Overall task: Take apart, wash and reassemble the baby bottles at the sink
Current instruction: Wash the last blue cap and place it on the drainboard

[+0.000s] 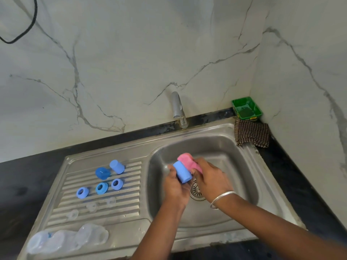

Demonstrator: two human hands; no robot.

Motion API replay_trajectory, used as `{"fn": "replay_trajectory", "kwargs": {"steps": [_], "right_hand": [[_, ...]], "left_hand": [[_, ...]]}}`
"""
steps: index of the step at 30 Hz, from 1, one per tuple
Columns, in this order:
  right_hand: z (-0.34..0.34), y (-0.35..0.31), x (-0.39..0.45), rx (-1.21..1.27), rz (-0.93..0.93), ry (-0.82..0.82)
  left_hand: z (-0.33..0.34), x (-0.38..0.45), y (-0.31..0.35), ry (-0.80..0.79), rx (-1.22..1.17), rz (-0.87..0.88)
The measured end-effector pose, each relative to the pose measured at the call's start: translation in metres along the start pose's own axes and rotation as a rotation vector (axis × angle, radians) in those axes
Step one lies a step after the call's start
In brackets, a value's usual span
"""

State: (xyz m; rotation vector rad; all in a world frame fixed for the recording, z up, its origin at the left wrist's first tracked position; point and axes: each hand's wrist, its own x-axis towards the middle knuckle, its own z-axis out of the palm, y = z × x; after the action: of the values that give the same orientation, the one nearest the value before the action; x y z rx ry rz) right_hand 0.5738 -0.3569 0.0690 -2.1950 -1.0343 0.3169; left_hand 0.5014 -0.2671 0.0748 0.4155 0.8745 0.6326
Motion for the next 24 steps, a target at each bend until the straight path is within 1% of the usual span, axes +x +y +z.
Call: {"fn": "replay_trajectory", "kwargs": {"steps": [2, 4, 8, 11, 14, 17, 19, 21, 24], "right_hand": [[-0.003, -0.009, 0.005, 0.018, -0.013, -0.003], [-0.004, -0.017, 0.003, -0.017, -0.068, -0.007], [-0.004, -0.014, -0.020, 0.006, -0.136, 0.002], [-0.006, -0.003, -0.032, 0.010, -0.093, 0.010], [-0.007, 0.000, -0.022, -0.015, -0.017, 0.018], [-0.010, -0.008, -0.005, 0.064, 0.075, 0.024], [-0.011, -0.014, -0.002, 0.074, 0.038, 0.021], [-0.011, -0.017, -0.007, 0.067, -0.031, 0.011], [-0.012, -0.013, -0.015, 0.097, -0.052, 0.025]], "left_hand": [[0.000, 0.001, -0.004, -0.003, 0.003, -0.010], [0.001, 0.000, -0.003, -0.027, -0.015, -0.028], [0.004, 0.000, 0.005, -0.082, 0.020, 0.004], [0.003, 0.005, 0.003, -0.056, 0.065, -0.003], [0.001, 0.001, -0.002, -0.059, 0.094, -0.049], [-0.002, -0.002, -0.007, -0.043, 0.111, -0.073], [-0.002, -0.002, -0.006, -0.041, 0.098, -0.085], [0.000, -0.001, -0.001, -0.075, 0.076, -0.069], [0.004, -0.004, 0.004, -0.134, 0.144, -0.052]]}}
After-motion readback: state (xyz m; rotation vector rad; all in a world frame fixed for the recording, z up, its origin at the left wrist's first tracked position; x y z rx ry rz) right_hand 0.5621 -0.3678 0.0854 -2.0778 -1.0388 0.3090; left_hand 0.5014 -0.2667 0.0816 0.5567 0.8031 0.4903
